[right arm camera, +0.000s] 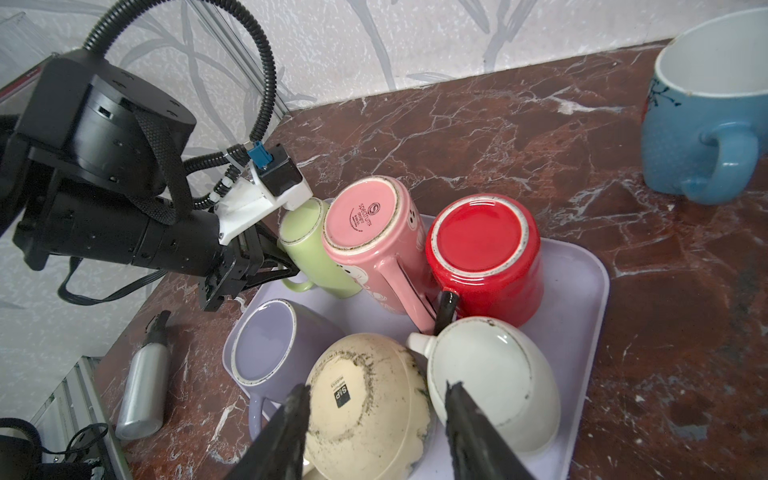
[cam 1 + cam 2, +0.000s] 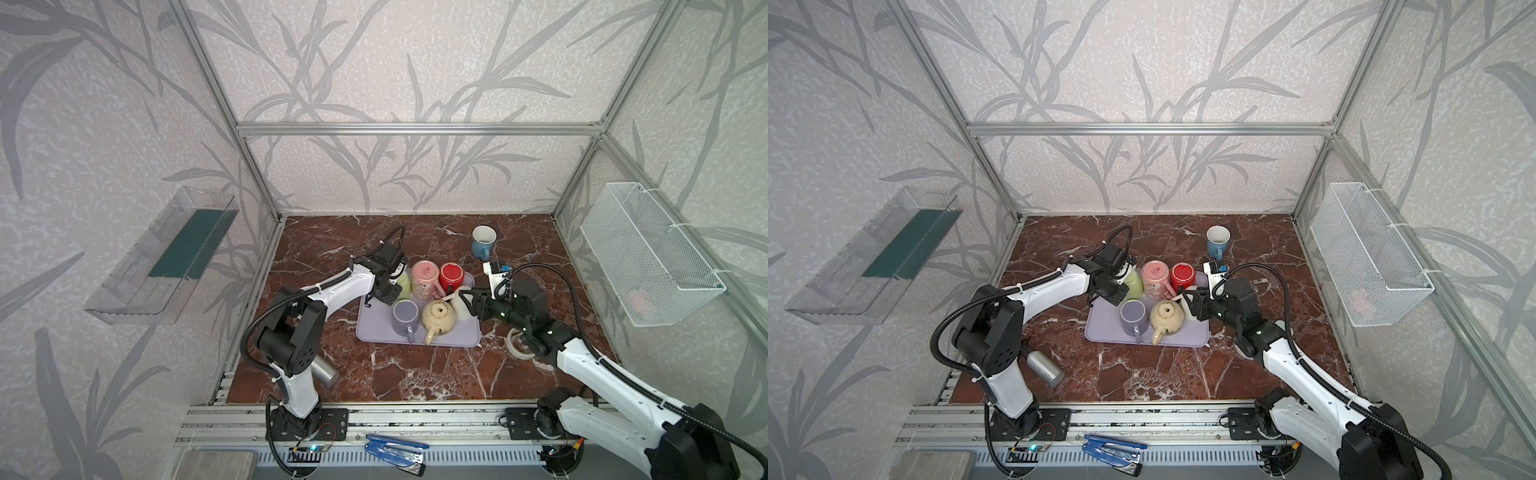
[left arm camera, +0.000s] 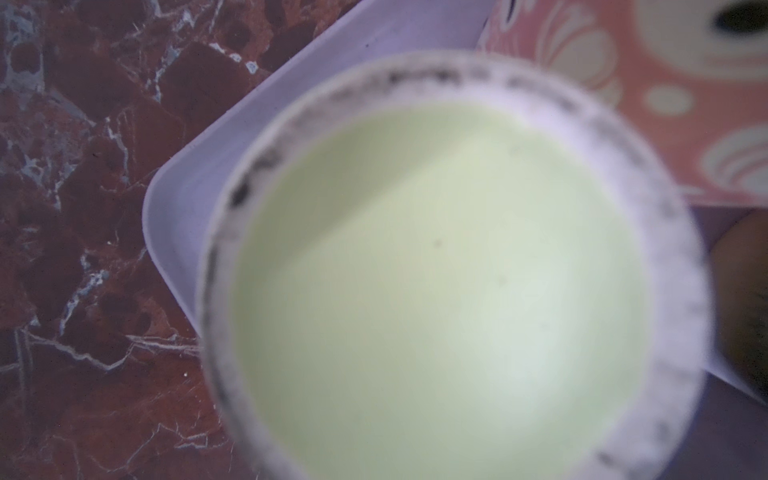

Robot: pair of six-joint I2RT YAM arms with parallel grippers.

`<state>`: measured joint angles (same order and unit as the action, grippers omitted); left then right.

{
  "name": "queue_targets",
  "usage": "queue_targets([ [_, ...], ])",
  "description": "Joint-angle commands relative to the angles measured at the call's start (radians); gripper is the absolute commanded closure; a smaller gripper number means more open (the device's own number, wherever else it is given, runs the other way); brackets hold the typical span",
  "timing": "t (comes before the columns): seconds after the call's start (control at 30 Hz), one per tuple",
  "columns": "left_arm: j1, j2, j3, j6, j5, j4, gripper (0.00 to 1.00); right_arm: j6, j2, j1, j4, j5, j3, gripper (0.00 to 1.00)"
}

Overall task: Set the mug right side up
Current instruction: 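Lower the left gripper onto the upside-down green mug and close it, then lift the green mug with the left gripper and tilt it toward the right gripper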

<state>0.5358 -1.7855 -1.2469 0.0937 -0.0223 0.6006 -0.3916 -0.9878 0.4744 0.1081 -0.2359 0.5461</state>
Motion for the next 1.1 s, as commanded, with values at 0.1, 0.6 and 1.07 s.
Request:
queue_targets([
  [0.1,0.016,0.041,-0.080,-0.065,-0.056,0.095,1.00,0.011,-0.005,0.009,0.027,0.004,-0.007,0.47],
  [0.6,0.016,0.176,-0.090,-0.171,-0.097,0.172,1.00,0.008,-0.020,0.016,0.054,-0.006,-0.011,0.47],
  [1.07,0.016,0.444,-0.040,-0.246,-0.018,0.075,1.00,-0.028,0.005,0.017,0.156,-0.108,-0.025,0.45],
])
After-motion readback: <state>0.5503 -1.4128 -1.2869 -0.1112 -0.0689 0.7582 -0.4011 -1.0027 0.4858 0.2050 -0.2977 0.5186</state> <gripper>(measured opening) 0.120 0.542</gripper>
